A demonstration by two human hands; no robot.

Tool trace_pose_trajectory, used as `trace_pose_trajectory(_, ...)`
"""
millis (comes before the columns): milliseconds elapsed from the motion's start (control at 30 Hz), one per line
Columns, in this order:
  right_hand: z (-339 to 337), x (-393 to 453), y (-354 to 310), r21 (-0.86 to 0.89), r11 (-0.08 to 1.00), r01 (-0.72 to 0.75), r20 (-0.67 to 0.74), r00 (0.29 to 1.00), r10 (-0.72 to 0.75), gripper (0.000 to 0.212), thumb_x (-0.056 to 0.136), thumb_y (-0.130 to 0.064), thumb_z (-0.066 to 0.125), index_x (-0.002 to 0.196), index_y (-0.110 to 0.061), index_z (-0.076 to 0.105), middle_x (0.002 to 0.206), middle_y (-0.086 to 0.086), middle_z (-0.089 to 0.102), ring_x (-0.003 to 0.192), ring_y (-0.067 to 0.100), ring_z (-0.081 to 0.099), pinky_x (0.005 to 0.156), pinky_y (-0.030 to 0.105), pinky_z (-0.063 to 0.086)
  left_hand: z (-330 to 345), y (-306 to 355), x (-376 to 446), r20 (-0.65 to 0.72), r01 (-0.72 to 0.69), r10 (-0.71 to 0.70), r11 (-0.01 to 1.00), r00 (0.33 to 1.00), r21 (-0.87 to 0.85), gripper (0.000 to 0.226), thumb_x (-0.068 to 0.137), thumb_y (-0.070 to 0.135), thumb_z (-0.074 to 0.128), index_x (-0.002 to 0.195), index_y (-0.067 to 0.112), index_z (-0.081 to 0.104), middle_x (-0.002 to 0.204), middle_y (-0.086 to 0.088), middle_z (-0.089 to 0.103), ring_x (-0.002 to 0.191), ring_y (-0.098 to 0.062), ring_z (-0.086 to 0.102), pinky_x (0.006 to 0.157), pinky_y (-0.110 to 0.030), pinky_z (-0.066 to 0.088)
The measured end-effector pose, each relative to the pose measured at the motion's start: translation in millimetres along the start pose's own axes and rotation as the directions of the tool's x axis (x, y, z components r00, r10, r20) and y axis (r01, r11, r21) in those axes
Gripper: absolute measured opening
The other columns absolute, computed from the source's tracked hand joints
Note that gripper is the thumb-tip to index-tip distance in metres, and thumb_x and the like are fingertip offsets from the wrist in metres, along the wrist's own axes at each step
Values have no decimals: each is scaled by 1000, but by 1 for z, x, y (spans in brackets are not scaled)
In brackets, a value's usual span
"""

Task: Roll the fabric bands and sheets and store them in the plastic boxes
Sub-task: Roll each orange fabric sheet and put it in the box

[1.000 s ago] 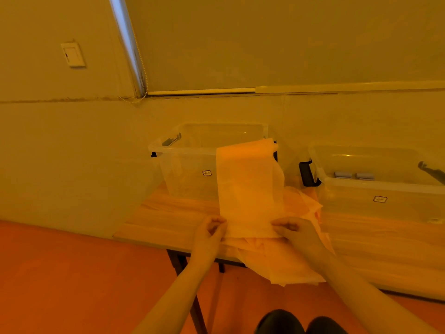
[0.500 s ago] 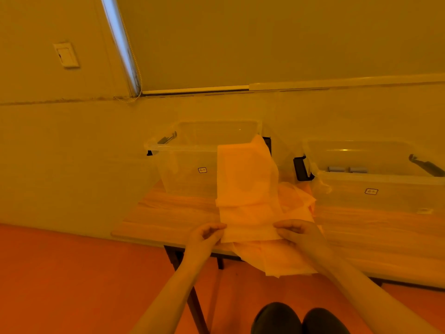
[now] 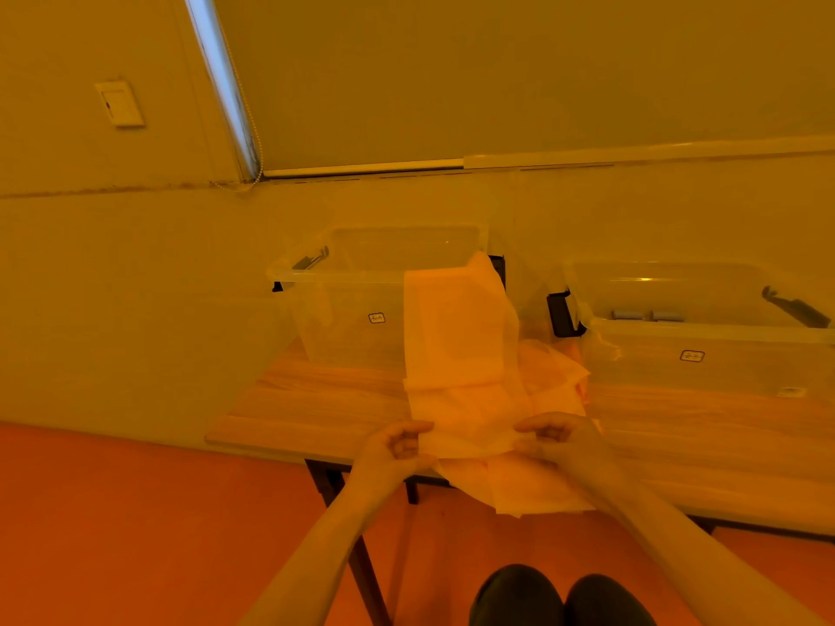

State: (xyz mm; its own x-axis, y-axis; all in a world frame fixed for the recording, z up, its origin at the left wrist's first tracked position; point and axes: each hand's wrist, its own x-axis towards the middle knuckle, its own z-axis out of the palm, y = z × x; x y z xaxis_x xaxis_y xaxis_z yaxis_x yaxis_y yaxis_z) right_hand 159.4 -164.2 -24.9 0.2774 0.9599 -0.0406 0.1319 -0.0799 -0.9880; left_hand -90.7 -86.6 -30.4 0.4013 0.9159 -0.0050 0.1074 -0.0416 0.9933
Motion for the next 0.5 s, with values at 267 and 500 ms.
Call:
trace_pose_trajectory(267,0,0,5,-11,1000,-2,59,998,2,37,78,6,70,99,-24,68,112,-5,64,97,7,64,71,20,56,-8,-4,1,-9,15,-15,1000,1000,26,35,78,5,75,108,23,68,110,3,69,99,-8,66,76,-22,55)
trace_pose_trajectory(500,2,-3,2,-79,997,3,20,1000,-2,22,79,-14,74,96,-27,71,103,-7,66,93,14,65,72,23,56,-8,-8,-2,-33,33,-33,999,999,-17,30,76,9,78,103,19,71,98,-2,73,92,-11,69,77,-23,54)
